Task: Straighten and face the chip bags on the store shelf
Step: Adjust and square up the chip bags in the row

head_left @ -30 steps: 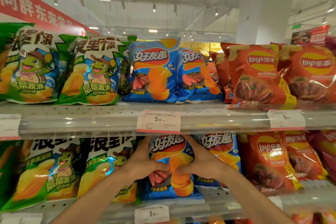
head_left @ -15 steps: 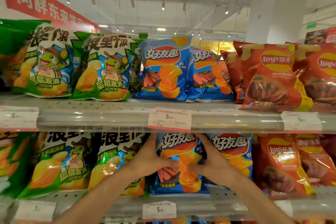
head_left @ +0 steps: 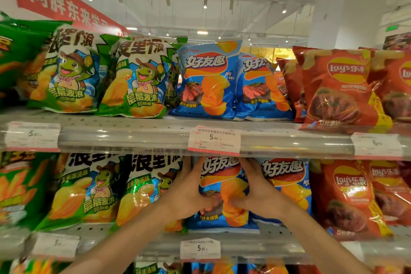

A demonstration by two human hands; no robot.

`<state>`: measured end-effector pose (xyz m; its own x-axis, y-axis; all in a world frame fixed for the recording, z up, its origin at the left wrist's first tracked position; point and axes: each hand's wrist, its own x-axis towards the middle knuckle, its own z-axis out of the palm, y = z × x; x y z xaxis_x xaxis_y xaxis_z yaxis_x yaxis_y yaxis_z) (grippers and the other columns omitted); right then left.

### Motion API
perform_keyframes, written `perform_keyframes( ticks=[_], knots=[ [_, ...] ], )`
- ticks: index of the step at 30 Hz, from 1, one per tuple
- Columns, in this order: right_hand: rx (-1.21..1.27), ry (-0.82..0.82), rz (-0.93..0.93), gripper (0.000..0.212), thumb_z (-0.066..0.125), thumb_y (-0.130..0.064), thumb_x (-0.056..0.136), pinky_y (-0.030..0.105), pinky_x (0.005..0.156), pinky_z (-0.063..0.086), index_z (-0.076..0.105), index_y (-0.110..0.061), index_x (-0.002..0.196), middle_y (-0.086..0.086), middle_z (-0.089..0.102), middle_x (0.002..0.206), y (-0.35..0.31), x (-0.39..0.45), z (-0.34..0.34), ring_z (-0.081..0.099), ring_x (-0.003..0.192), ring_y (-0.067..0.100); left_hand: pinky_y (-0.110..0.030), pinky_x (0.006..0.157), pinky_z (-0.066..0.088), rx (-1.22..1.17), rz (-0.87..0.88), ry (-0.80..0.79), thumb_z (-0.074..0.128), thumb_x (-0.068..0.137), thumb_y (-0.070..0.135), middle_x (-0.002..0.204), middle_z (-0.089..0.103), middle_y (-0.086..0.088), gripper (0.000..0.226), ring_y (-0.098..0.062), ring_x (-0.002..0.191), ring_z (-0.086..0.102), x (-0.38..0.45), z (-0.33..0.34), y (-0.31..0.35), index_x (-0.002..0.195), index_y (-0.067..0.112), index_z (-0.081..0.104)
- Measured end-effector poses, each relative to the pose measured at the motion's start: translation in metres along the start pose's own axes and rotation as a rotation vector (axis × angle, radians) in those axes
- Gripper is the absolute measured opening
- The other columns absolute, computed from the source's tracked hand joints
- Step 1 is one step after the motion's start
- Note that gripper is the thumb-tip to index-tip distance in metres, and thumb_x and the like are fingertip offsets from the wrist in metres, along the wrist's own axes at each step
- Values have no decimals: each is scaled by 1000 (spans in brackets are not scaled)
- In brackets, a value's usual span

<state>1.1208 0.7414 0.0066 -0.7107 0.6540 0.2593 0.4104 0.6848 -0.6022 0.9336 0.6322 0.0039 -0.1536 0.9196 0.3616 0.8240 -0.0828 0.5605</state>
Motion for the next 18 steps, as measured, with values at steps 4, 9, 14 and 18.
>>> perform_keyframes(
  ticks=[4,9,14,18],
  knots=[
    [-212,264,-15,93,70,-38,86,27,118,26,9,-34,157,-4,-1,162,-4,-15,25,11,150,24,-42,108,45,364,166,265,61,92,43,155,27,-4,77,-25,139,35,-27,-6,-11,155,36,18],
    [-546,407,-116,69,30,-57,99,56,120,18,20,-21,157,13,17,163,-18,-3,72,10,152,34,-54,110,38,702,138,402,38,98,43,146,48,-13,54,-35,135,44,-40,-12,-46,145,19,49],
    [-607,366,-27,71,14,-63,100,63,119,8,17,-22,158,14,8,165,-16,13,99,-2,152,33,-58,117,21,752,-2,344,30,102,52,159,33,-17,61,-35,150,26,-44,-4,-72,155,22,35],
    [-620,353,-26,71,14,-63,100,63,118,10,17,-21,158,14,7,165,-18,15,102,-3,152,33,-59,118,21,746,-9,346,27,102,54,161,31,-16,62,-33,151,22,-43,-4,-73,156,23,31]
  ],
)
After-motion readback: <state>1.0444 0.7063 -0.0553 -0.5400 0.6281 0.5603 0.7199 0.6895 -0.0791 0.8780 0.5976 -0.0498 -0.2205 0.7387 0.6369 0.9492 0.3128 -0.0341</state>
